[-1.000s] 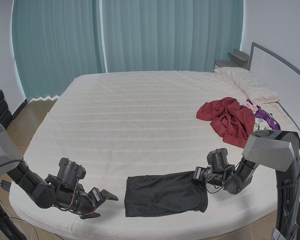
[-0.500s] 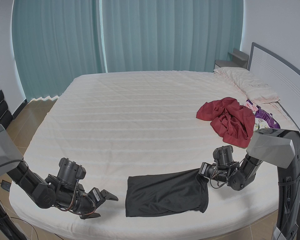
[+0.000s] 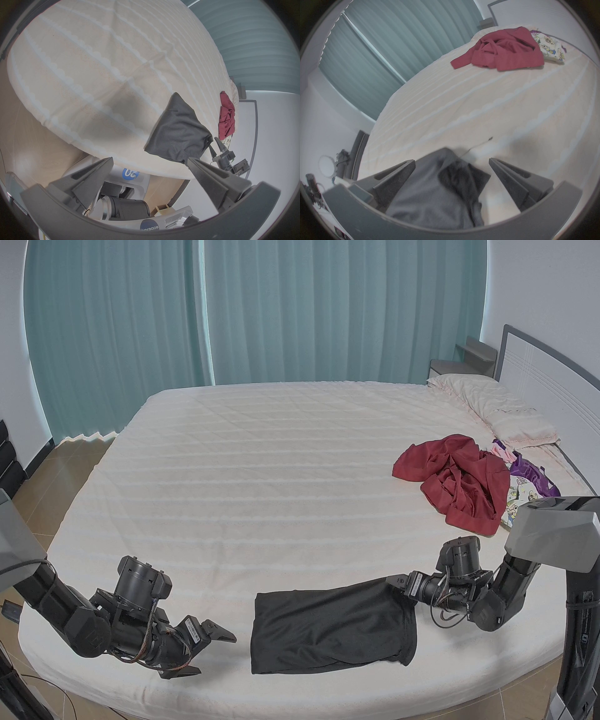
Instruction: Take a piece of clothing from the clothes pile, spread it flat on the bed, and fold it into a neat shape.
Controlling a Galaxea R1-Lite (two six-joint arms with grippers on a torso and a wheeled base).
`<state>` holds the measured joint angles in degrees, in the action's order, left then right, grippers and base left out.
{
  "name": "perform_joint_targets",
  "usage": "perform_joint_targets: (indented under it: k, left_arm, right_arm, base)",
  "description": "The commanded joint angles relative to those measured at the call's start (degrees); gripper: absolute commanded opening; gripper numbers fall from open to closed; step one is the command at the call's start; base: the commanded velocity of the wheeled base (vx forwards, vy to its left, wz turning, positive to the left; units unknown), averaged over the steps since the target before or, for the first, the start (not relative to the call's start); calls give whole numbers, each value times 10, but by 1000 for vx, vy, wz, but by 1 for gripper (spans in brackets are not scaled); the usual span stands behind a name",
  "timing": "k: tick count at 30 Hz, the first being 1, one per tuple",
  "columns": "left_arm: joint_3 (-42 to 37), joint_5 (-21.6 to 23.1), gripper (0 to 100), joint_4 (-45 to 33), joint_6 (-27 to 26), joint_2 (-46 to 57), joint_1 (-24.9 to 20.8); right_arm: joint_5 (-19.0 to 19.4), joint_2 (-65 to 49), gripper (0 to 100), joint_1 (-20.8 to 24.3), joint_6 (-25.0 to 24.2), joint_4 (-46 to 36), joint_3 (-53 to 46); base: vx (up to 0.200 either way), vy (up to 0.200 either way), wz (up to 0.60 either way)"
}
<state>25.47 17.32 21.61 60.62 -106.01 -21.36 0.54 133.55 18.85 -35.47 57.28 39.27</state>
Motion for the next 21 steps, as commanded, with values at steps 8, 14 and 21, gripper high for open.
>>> perform_joint_targets:
  k: [8, 14, 21]
  left_arm:
    - [-1, 0, 100, 1, 0, -1, -2]
    - [-6, 0, 100, 1, -1, 0, -3]
    - [-24, -3, 100, 42, -1, -3, -4]
  right_arm:
    - [77, -41, 100, 58, 17, 104, -201]
    - [76, 9, 100, 93, 18, 186, -229]
    - [76, 14, 0, 92, 28, 199, -245]
  base:
    - [0, 0, 0]
    - [0, 0, 0]
    - [0, 0, 0]
